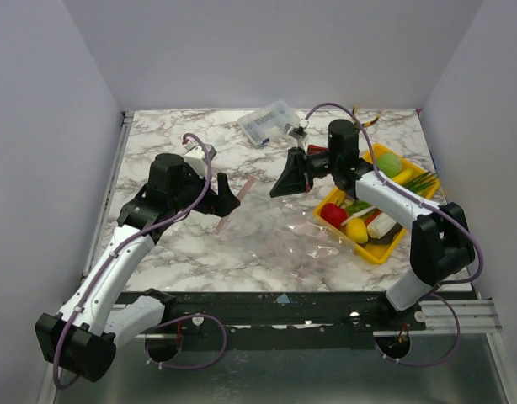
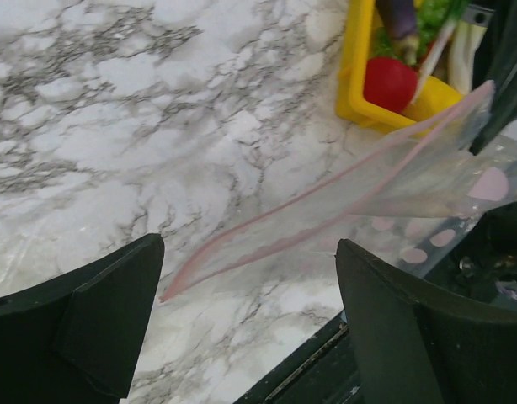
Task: Place the food in the zip-top bag and seal the zipper
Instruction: Pick up the zipper food storage bag at the center of the board, then open the zipper of the food storage bag at the center of the board.
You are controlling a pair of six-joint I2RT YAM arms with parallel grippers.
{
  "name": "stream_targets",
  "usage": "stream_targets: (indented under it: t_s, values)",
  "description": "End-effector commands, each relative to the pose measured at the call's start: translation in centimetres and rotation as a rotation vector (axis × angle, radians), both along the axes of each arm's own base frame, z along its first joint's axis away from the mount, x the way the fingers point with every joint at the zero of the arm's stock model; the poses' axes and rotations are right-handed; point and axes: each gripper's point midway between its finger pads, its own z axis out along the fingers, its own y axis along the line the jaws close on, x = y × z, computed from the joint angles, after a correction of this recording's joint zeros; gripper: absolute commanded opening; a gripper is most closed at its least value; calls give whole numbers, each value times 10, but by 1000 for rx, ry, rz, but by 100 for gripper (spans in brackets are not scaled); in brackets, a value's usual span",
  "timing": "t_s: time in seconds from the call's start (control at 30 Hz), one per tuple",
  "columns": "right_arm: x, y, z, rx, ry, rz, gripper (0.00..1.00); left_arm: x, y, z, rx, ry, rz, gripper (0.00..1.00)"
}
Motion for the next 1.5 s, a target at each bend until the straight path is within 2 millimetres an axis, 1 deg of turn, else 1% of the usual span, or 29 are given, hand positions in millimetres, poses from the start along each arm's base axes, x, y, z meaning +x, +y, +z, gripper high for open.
stream_targets:
  t_s: [0.0, 0.07, 0.1, 0.13, 0.17, 0.27, 0.33, 0.4, 0.47, 0.5, 0.53, 0.57, 0.6, 0.63, 0.67, 0.7, 0.77, 0.83, 0.87, 0.97, 1.03, 1.07, 1.1, 1.17, 1.23, 1.3, 1.37, 1.43, 1.47]
  values:
    - [-14, -8, 7, 12, -11, 37, 1, -20, -39, 27, -177, -28, -246, 87]
    - [-14, -8, 7, 12, -11, 40, 0, -26, -50, 31, -225, -3, -305, 87]
    - [-14, -8, 7, 12, -10, 41, 0, -28, -55, 31, -240, 14, -329, 85]
    - [-14, -7, 8, 13, -12, 42, 1, -31, -59, 31, -250, 29, -348, 83]
    - [-14, -7, 9, 14, -13, 40, 1, -31, -61, 30, -252, 43, -354, 78]
    - [-12, -3, 13, 20, -22, 33, 1, -30, -63, 25, -251, 78, -335, 56]
    - [-12, 1, 16, 25, -21, 35, 0, -31, -62, 24, -248, 90, -322, 39]
    - [-11, 6, 18, 31, -22, 30, 0, -32, -58, 25, -236, 90, -302, 24]
    - [-6, 15, 19, 31, -18, -1, 0, -32, -52, 30, -222, 71, -269, 7]
    - [-1, 21, 19, 27, -17, -32, 0, -33, -49, 34, -217, 61, -251, 0]
    - [10, 26, 16, 10, -7, -99, 1, -31, -44, 37, -205, 44, -211, 0]
    - [25, 32, 14, -14, 0, -183, 3, -28, -37, 40, -189, 37, -153, 0]
    - [45, 35, 6, -71, 21, -306, 9, -25, -28, 42, -170, 33, -89, 0]
    - [60, 37, 0, -133, 37, -413, 20, -19, -16, 44, -149, 29, 7, 0]
    - [84, 35, -7, -196, 48, -576, 28, -16, -3, 45, -131, 33, 103, 0]
    - [99, 28, -12, -253, 79, -704, 37, -13, 12, 47, -119, 34, 210, 0]
    - [116, 15, -13, -311, 129, -883, 57, -11, 37, 53, -100, 29, 375, 0]
    - [122, 2, -4, -350, 127, -1036, 71, -12, 53, 59, -97, 16, 469, 0]
    - [121, -1, 3, -363, 110, -1099, 77, -13, 59, 61, -102, 13, 504, 0]
    - [111, -8, 19, -394, 59, -1258, 83, -14, 65, 64, -123, 7, 554, 0]
    - [92, 3, 23, -375, 36, -1286, 85, -12, 69, 61, -123, 22, 595, 0]
    - [78, 17, 28, -336, 14, -1276, 87, -11, 70, 59, -123, 28, 609, 0]
    - [65, 25, 26, -310, -7, -1263, 89, -9, 69, 59, -129, 30, 615, 0]
    - [35, 55, 28, -228, -37, -1180, 89, -4, 65, 57, -139, 35, 607, 0]
    - [15, 79, 28, -177, -84, -1119, 89, 2, 58, 56, -141, 54, 592, 0]
    - [0, 97, 26, -149, -146, -1097, 88, 7, 51, 51, -130, 94, 578, 0]
    - [-18, 115, 25, -110, -206, -1046, 84, 10, 44, 46, -124, 125, 556, 0]
    - [-27, 125, 22, -81, -251, -1045, 81, 14, 39, 42, -124, 146, 542, 0]
    - [-26, 126, 19, -81, -259, -1066, 77, 15, 37, 41, -126, 150, 536, 0]
